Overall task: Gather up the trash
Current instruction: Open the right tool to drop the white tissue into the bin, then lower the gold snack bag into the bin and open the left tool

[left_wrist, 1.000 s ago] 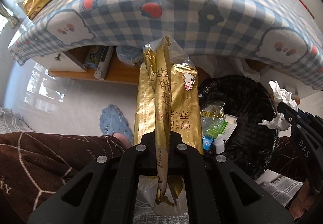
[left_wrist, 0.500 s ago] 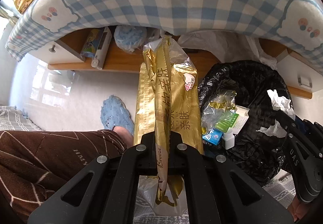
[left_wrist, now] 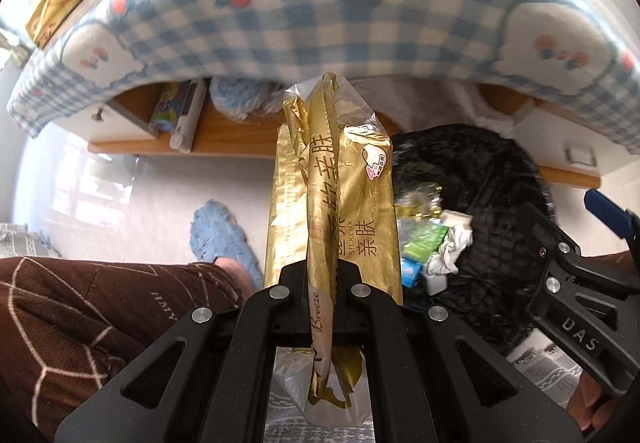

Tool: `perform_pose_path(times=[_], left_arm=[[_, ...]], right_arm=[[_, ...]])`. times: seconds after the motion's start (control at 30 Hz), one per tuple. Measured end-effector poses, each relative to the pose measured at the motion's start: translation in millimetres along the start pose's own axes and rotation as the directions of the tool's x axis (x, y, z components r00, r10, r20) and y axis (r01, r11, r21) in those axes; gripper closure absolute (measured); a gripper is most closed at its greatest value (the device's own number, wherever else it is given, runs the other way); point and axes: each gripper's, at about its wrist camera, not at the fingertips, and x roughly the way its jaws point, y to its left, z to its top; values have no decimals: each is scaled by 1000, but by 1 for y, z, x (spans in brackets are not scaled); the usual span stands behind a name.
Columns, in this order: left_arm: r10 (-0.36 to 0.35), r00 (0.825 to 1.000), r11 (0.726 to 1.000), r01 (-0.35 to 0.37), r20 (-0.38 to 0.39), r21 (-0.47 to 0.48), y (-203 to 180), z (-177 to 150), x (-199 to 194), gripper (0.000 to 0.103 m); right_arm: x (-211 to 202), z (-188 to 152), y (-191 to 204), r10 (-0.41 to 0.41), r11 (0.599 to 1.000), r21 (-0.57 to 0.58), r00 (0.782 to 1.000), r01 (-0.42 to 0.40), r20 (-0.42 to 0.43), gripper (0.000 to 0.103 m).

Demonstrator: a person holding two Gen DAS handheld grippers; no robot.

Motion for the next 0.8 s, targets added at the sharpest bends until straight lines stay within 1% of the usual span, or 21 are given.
perform_pose_path(times=[0.1, 0.23, 0.37, 0.53, 0.63, 0.8], left_arm=[[-21, 999, 1000, 21, 25, 23, -12, 0, -11, 102], [-50, 998, 998, 49, 36, 47, -30, -1, -18, 102], [-81, 996, 995, 79, 32, 66, -50, 0, -21, 102], [-117, 993, 989, 115, 11, 91, -73, -1, -10, 102], [-120, 993, 988, 118, 10, 101, -83, -1, -2, 102], [-123, 992, 984, 120, 14, 132, -98, 0, 12, 102]], right_arm=[[-10, 3, -14, -23, 1000, -1, 1000, 23, 19, 9], [-16, 4, -34, -68, 998, 6, 997, 68, 23, 8], [-17, 2, -56, -111, 993, 34, 994, 111, 6, 8], [-18, -3, -83, -158, 986, 49, 987, 159, -19, 8], [-17, -6, -100, -183, 979, 81, 982, 185, -41, 8], [-12, -8, -118, -196, 973, 109, 978, 202, -65, 8]])
